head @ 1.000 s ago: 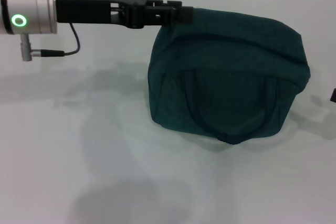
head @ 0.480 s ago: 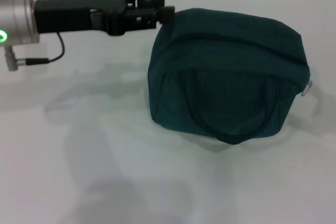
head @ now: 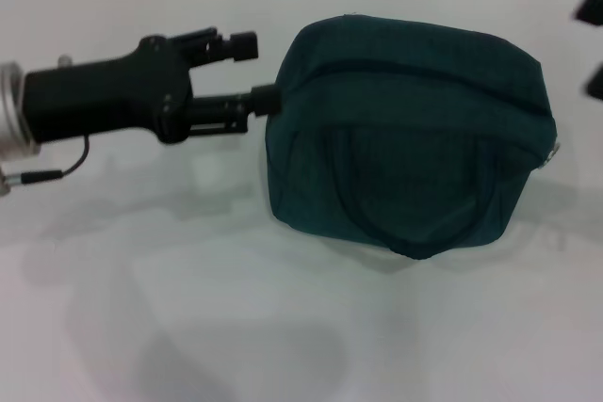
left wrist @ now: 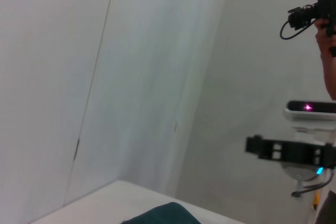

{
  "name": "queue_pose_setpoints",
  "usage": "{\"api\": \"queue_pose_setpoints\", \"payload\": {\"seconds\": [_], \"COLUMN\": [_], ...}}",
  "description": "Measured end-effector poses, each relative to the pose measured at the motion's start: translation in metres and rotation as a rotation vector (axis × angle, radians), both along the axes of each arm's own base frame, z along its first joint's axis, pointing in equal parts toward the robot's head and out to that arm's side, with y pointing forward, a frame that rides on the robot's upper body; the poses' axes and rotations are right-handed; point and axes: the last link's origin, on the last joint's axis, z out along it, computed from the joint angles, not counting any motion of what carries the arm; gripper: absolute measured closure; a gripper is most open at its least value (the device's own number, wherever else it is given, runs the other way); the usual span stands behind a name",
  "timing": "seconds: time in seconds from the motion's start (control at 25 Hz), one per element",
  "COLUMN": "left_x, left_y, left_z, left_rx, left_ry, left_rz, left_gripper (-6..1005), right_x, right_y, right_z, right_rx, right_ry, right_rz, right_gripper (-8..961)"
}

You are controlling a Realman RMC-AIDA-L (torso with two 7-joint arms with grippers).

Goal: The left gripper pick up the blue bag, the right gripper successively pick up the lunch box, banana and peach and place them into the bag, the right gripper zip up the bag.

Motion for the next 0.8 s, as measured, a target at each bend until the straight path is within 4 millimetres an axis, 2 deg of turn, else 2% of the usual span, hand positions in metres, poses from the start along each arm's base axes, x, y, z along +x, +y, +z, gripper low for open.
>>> {"api": "queue_pose_setpoints", "payload": {"seconds": [0.36,0.52,0.8], "left_x": [-0.008,-0.012,-0.019], "left_y": [-0.018,-0.024,-0.026], "left_z": [-0.011,-0.013,-0.011], "left_rx": [0.012,0.021,0.032], "left_ry": [-0.061,-0.071,-0.077], "left_rz": [-0.075,-0.080,-0.061], "left_gripper": [158,160,162], "right_x": [-0.029,-0.041,-0.045], "right_y": [0.028,0.032,0.033], "right_z": [-0.032,-0.045,-0.052], "right_rx": [-0.115,-0.152,-0.160], "right_ry": [-0.150,-0.188,-0.188], "right_rz": [0.033,0.057,0.063], "right_gripper": [68,68,68]}}
